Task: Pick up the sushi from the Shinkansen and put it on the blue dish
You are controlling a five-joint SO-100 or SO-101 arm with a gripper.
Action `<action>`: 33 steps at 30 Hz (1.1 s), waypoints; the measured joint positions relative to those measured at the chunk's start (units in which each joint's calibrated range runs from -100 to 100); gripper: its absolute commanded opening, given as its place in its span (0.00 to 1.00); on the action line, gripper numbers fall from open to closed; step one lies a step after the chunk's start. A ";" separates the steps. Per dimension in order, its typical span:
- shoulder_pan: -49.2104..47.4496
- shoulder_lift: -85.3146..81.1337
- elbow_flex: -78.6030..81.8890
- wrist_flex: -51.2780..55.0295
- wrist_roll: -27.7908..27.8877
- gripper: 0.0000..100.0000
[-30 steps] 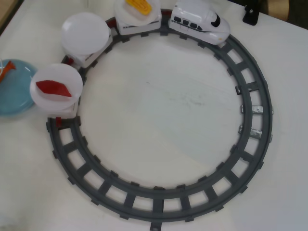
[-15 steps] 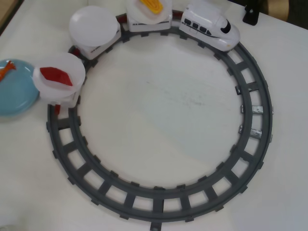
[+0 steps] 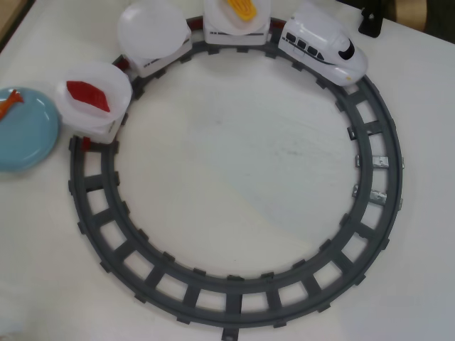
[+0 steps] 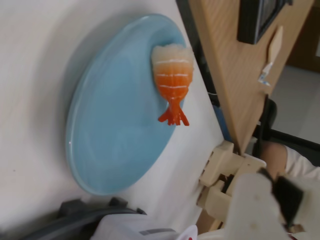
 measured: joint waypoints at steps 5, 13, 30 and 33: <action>0.00 -4.89 4.39 -0.84 -0.16 0.03; 0.00 -16.36 13.36 -0.84 -0.16 0.03; 1.31 -32.31 17.38 3.28 -1.03 0.03; 1.31 -33.15 18.21 3.28 -1.03 0.03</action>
